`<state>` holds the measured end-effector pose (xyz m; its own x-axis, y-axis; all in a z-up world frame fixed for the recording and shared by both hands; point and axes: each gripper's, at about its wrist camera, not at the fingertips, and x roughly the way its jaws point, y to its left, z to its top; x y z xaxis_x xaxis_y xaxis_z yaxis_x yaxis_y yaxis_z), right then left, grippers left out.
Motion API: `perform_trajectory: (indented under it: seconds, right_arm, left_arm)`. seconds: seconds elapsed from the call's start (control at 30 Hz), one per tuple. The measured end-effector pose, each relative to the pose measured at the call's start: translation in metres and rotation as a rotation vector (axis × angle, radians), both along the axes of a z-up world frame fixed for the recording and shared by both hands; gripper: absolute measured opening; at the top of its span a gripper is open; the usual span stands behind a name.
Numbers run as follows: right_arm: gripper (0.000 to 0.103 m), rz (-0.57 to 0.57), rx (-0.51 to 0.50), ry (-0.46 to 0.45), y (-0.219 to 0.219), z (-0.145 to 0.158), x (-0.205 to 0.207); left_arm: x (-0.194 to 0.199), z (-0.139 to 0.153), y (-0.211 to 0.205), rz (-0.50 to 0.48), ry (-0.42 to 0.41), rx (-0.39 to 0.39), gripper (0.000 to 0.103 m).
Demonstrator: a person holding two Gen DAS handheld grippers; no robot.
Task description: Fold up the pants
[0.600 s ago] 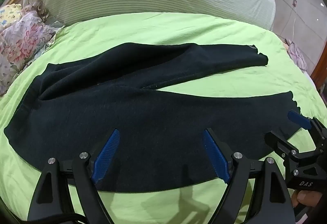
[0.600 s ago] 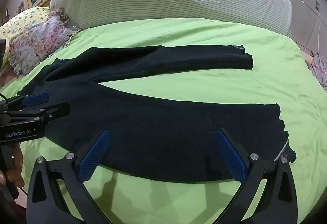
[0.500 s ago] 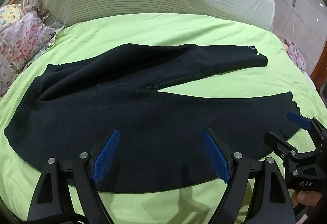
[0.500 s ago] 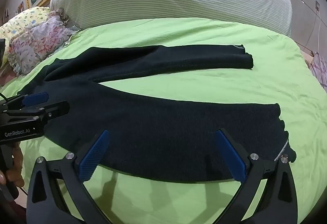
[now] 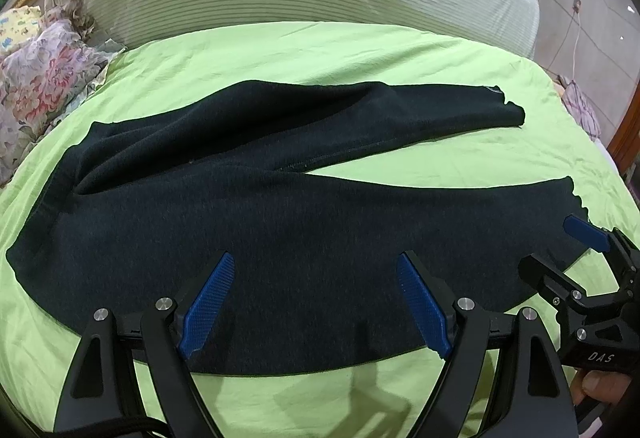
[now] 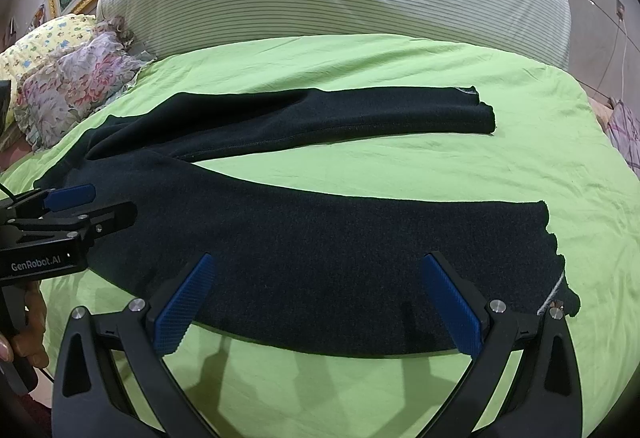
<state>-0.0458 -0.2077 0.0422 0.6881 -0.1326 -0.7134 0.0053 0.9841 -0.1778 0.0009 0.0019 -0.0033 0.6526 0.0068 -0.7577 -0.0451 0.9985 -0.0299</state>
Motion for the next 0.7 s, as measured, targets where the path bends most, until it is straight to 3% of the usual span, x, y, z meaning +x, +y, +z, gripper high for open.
perform_trajectory:
  seconds: [0.7]
  right_arm:
    - [0.102,-0.032,0.022,-0.007,-0.0069,0.0052,0.0002]
  left_arm:
    - [0.0090,-0.0034,-0.0022,-0.038,0.082,-0.018,0.084]
